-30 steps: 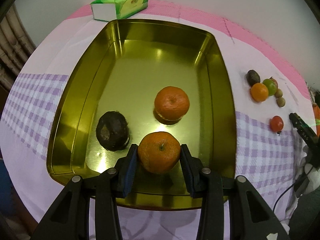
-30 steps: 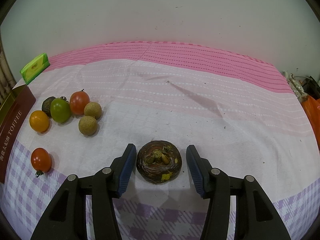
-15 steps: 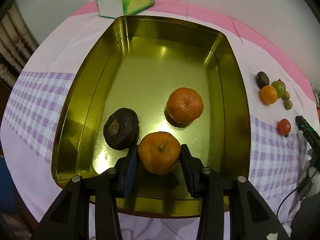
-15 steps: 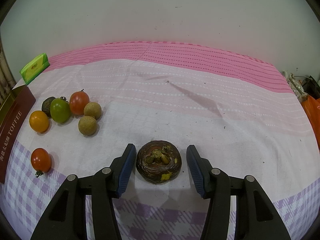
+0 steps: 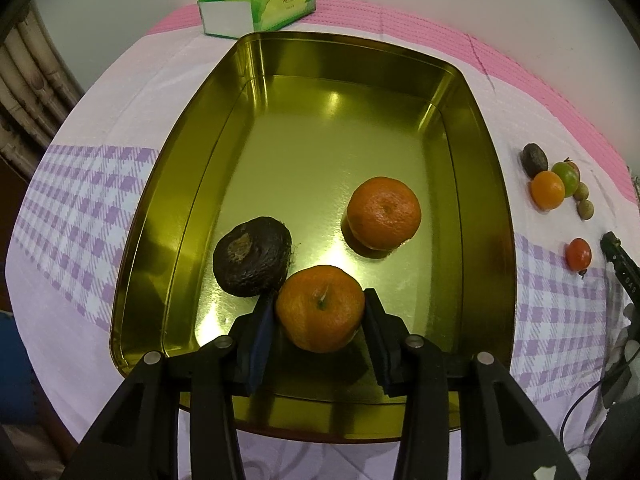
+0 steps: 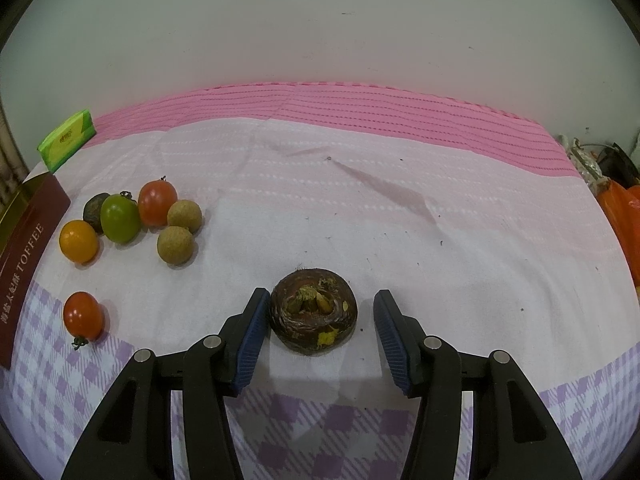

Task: Organize fruits
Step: 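Carry the mandarin orange into the tin tray and open the left gripper, then lift the open left gripper away from the tray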

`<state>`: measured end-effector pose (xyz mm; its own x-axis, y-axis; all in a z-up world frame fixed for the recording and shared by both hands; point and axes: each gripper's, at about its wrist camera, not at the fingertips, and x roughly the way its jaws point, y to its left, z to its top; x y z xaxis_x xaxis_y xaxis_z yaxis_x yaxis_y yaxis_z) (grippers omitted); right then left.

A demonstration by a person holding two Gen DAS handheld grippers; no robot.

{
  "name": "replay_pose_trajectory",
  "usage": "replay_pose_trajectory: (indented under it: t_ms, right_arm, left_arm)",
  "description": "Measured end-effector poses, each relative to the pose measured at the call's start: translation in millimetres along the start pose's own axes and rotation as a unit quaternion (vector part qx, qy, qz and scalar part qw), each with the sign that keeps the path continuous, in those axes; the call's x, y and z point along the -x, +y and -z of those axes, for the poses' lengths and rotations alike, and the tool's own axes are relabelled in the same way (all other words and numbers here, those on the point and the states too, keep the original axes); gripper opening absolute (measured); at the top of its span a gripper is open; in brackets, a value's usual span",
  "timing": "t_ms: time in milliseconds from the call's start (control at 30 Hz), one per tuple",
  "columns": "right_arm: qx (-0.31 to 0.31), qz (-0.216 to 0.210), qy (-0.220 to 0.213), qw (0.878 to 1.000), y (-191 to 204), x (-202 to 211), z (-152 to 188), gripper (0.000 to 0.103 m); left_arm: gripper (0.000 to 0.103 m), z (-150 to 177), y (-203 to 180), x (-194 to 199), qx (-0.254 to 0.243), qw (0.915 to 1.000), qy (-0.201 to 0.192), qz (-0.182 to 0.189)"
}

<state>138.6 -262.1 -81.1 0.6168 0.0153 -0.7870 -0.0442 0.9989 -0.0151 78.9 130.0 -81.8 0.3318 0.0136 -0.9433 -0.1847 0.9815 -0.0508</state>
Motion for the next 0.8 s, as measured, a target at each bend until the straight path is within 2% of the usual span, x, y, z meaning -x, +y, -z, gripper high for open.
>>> replay_pose_trajectory:
  t_ms: [267, 333, 500, 800]
  right_arm:
    - [0.0, 0.001, 0.0, 1.0, 1, 0, 0, 0.054]
    - [0.0, 0.002, 0.0, 1.0, 0, 0, 0, 0.054]
    - [-0.002, 0.003, 0.001, 1.0, -1, 0, -1, 0.054]
    - [-0.003, 0.005, 0.001, 1.0, 0, -1, -1, 0.054]
  left_arm:
    - [0.049, 1, -3, 0, -0.003, 0.9999, 0.001, -0.011]
    - [0.061, 0, -2, 3, 0.0, 0.9999, -0.002, -0.011]
    - [0.075, 0, 1, 16, 0.007, 0.9998, -0.018, -0.001]
    - [0.081, 0, 12, 54, 0.007, 0.9984, -0.054, 0.016]
